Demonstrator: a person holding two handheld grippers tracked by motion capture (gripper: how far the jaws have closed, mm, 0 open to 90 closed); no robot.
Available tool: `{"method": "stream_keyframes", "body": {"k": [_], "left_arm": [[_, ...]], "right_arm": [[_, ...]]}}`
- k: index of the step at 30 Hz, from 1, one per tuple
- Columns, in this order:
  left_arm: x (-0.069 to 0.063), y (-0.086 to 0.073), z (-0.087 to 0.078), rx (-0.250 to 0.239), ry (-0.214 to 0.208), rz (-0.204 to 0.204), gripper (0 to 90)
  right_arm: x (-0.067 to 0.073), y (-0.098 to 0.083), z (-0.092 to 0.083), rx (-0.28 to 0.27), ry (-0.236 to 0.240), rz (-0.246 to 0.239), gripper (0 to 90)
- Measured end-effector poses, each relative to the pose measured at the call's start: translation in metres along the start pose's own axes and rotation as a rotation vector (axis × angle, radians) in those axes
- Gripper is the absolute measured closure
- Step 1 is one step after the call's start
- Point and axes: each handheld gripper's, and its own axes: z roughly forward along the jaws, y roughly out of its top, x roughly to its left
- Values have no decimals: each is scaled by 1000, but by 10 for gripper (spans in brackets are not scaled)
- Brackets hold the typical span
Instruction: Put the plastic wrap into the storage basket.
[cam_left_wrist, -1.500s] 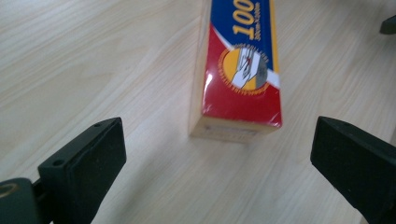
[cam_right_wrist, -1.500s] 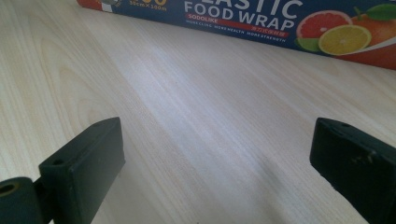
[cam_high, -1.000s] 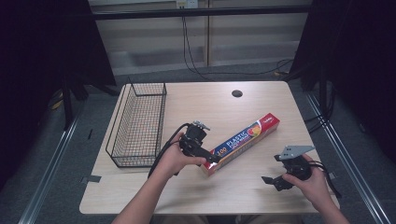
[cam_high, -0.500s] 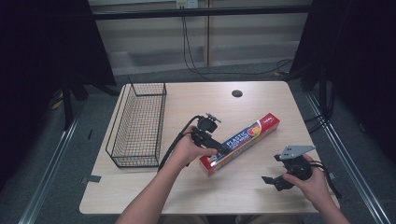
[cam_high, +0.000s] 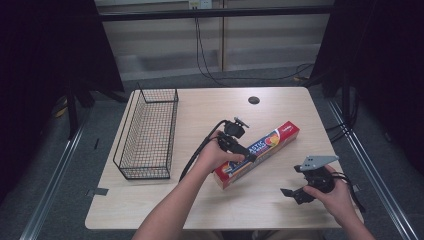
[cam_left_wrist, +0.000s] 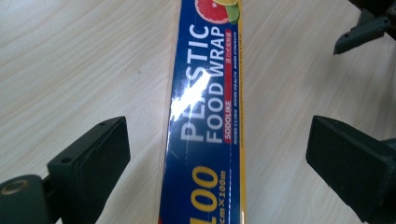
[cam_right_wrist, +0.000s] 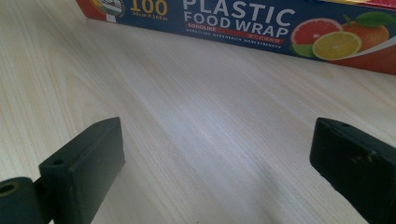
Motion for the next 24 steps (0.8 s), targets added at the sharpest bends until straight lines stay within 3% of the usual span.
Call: {"method": "stream_keyframes", "body": {"k": [14,19,24], "left_arm": [[-4,12,28,25,-2,12,61],[-5,17,35,4,-13,9,41],[-6,21,42,35,-3,24,43]], "right_arm": [[0,0,0,1,2,2,27],[-1,0,0,-5,3,5,28],[-1,0,0,-4,4,2,28]]}}
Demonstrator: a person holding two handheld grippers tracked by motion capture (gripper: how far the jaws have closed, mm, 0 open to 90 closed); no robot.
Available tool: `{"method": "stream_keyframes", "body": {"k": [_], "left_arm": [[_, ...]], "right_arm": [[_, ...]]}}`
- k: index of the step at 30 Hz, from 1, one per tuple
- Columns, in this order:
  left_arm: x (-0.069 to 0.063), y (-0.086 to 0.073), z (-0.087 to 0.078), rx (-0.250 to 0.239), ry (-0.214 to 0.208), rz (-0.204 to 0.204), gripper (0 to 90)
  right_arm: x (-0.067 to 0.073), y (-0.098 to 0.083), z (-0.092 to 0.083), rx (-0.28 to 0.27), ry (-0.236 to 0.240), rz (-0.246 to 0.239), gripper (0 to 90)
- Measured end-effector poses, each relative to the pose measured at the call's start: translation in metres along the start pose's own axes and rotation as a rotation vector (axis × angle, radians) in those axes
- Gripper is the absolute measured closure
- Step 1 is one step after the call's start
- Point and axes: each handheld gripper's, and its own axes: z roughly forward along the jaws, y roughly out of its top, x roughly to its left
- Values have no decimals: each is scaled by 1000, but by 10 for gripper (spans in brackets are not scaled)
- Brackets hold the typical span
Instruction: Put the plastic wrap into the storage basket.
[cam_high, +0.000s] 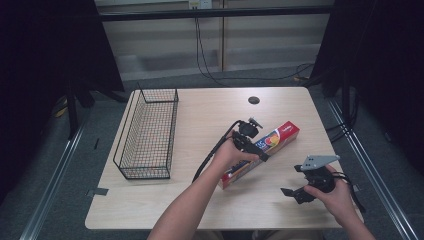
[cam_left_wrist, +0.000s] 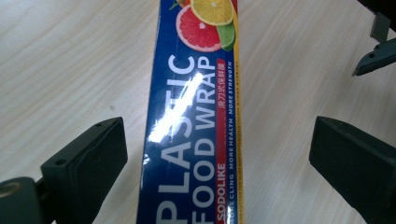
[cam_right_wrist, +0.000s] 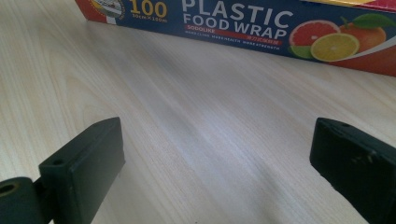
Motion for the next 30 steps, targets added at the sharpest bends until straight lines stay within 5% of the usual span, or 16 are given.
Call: {"method": "stream_keyframes", "body": {"k": [17,30], "left_arm": [[-2,5,16,-5,25,6,169],[1,8,21,54,38,13,215]], "right_arm": [[0,0,-1,-2,5,5,28],[-2,-1,-2,-14,4,5,27]]}}
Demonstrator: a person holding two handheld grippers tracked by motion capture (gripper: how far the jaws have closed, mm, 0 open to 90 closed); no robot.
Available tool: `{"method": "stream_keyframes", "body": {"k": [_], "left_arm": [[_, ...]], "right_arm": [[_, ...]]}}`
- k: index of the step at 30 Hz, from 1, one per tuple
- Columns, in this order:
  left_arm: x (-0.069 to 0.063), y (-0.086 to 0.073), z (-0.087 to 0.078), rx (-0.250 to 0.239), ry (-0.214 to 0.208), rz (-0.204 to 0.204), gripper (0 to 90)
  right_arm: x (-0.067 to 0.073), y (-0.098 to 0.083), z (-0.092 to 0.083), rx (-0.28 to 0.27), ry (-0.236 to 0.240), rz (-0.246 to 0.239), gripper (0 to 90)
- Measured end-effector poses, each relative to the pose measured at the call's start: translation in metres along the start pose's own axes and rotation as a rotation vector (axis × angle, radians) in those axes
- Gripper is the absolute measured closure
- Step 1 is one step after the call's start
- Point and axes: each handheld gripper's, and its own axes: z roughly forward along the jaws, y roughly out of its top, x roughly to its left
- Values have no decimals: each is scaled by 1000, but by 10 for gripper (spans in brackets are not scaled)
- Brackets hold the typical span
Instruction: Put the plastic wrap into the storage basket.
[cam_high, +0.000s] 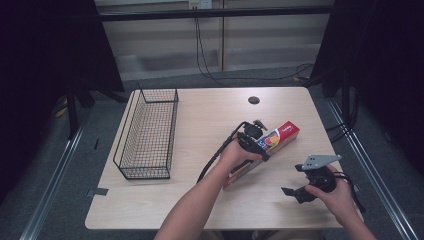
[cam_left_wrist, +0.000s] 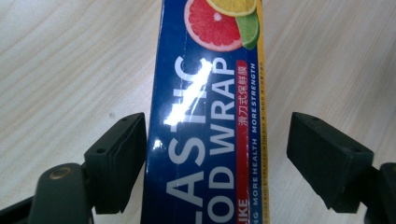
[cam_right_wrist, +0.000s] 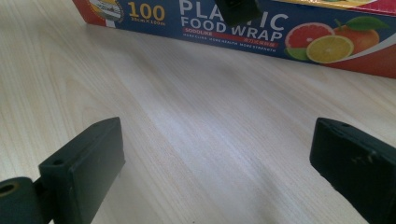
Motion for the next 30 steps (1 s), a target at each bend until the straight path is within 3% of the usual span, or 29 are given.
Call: {"method": "stream_keyframes", "body": {"k": [14,21,27,28,30], "left_arm": [[1,5,8,30,20,12,255],[4,5,9,48,36,11,354],[-6,12,6,109,112,102,414],[-6,12,6,114,108,77,416],[-5,12,4,137,99,77,420]], "right_arm": [[0,0,-1,-1,-3,1,27],[-1,0,-1,-1,-2,0,27],[-1,0,-1,-3,-2,0,28],[-1,0,-1,-3,-3,-1,27],[-1,0,-2,-5,-2,0,27]]}}
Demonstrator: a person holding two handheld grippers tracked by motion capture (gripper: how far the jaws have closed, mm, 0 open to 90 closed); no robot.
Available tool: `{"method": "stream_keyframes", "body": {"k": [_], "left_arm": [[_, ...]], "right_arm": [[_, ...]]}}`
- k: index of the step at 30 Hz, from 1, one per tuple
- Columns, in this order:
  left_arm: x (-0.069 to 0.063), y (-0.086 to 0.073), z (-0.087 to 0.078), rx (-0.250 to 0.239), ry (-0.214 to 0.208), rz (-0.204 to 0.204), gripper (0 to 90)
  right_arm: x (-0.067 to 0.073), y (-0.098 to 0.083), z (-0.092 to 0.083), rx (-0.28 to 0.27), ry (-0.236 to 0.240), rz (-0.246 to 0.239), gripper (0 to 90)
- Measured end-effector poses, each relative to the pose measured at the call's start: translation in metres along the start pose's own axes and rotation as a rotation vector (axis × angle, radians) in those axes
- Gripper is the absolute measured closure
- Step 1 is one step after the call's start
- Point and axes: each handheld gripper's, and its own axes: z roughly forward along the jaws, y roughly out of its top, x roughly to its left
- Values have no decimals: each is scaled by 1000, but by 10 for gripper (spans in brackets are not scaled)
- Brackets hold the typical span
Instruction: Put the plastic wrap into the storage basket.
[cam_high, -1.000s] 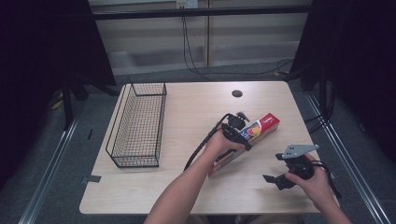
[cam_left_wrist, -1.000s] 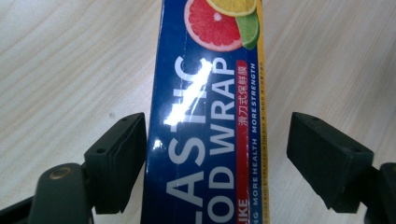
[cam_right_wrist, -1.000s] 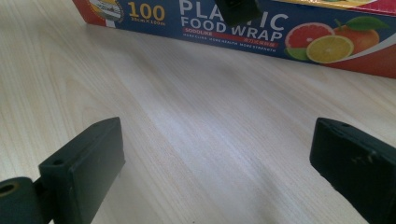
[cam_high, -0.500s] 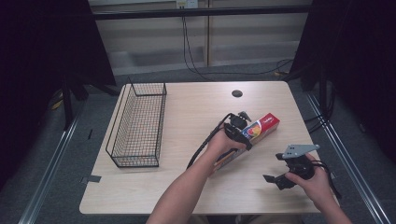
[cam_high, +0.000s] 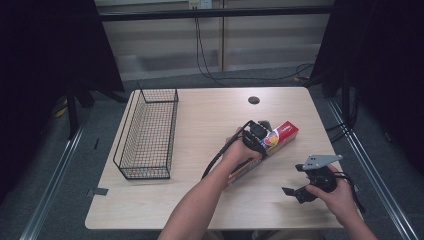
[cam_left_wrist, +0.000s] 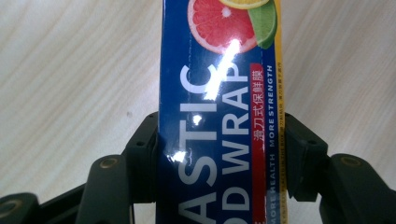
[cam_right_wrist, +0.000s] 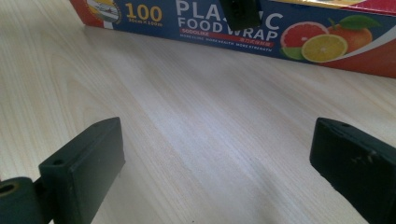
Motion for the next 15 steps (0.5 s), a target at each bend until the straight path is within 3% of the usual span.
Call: {"method": "stream_keyframes", "body": {"k": [2,3,6,7,15], "left_arm": [[1,-1,-2,24,7,7,424],[-1,-2,-2,17,6,-25,425],[1,-3,-6,29,-5,-17,428],[2,-3,-7,39,-11,-33,429],[6,-10,-16,56,22,-54,426]], "right_arm": [[0,0,0,-1,0,3,28],[-1,0,0,-2,0,1,28],[-1,0,0,2,-3,0,27],[-1,0,0,2,-5,0,28],[0,0,0,-4,2,1,28]]}}
